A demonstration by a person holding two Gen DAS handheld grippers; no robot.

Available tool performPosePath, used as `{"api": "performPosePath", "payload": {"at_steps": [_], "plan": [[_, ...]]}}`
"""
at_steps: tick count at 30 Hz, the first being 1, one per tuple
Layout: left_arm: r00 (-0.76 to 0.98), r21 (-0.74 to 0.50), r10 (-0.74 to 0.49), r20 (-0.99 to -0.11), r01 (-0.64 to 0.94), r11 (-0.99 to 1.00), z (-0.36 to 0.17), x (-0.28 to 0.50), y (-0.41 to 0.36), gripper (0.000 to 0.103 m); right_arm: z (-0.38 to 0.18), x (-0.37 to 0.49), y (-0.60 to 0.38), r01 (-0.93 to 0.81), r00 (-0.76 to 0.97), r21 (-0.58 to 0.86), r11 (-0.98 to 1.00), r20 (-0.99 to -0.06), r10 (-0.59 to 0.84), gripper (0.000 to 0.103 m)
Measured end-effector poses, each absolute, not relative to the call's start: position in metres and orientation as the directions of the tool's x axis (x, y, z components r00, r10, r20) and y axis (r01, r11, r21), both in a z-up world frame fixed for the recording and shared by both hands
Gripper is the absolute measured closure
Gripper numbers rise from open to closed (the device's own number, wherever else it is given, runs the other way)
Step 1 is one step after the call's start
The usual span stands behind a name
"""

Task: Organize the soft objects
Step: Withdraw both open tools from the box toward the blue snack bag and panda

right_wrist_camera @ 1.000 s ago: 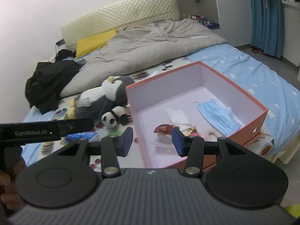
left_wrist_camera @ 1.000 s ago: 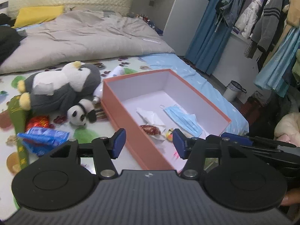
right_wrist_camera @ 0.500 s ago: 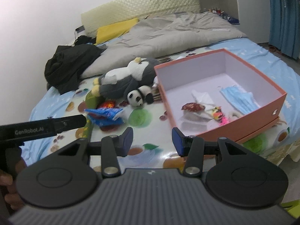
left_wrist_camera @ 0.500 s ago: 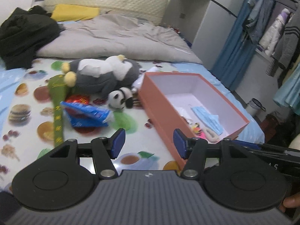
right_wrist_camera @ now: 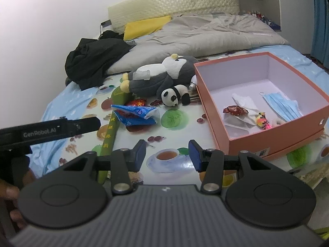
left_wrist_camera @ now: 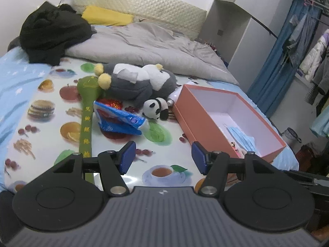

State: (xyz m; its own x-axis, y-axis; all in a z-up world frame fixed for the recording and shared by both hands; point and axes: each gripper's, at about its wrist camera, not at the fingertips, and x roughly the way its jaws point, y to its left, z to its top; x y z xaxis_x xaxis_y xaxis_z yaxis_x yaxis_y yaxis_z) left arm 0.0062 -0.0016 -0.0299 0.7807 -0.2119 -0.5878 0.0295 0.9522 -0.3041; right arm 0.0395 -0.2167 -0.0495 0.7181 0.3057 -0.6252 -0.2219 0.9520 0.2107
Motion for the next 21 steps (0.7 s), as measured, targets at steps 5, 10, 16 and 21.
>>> {"api": "performPosePath", "payload": {"at_steps": [5, 10, 16, 21], "plan": [[0.767, -0.365, -0.212, -0.606, -0.031, 0.930, -0.049, 0.019, 0.011, 0.037, -0.060, 0.051, -0.208, -0.230, 0.705, 0.220, 0.948, -0.634, 0.318, 0.054], [0.762, -0.450, -0.230, -0.606, -0.090, 0.888, -0.066, 0.051, 0.027, 0.037, -0.069, 0.080, -0.195, -0.242, 0.690, 0.222, 0.945, -0.646, 0.328, 0.054], [0.756, -0.515, -0.246, -0.607, -0.138, 0.846, -0.084, 0.096, 0.039, 0.037, -0.074, 0.126, -0.179, -0.251, 0.689, 0.223, 0.942, -0.643, 0.336, 0.054], [0.741, -0.565, -0.269, -0.616, -0.178, 0.805, -0.108, 0.132, 0.053, 0.037, -0.084, 0.168, -0.169, -0.228, 0.686, 0.239, 0.944, -0.649, 0.330, 0.054]]}}
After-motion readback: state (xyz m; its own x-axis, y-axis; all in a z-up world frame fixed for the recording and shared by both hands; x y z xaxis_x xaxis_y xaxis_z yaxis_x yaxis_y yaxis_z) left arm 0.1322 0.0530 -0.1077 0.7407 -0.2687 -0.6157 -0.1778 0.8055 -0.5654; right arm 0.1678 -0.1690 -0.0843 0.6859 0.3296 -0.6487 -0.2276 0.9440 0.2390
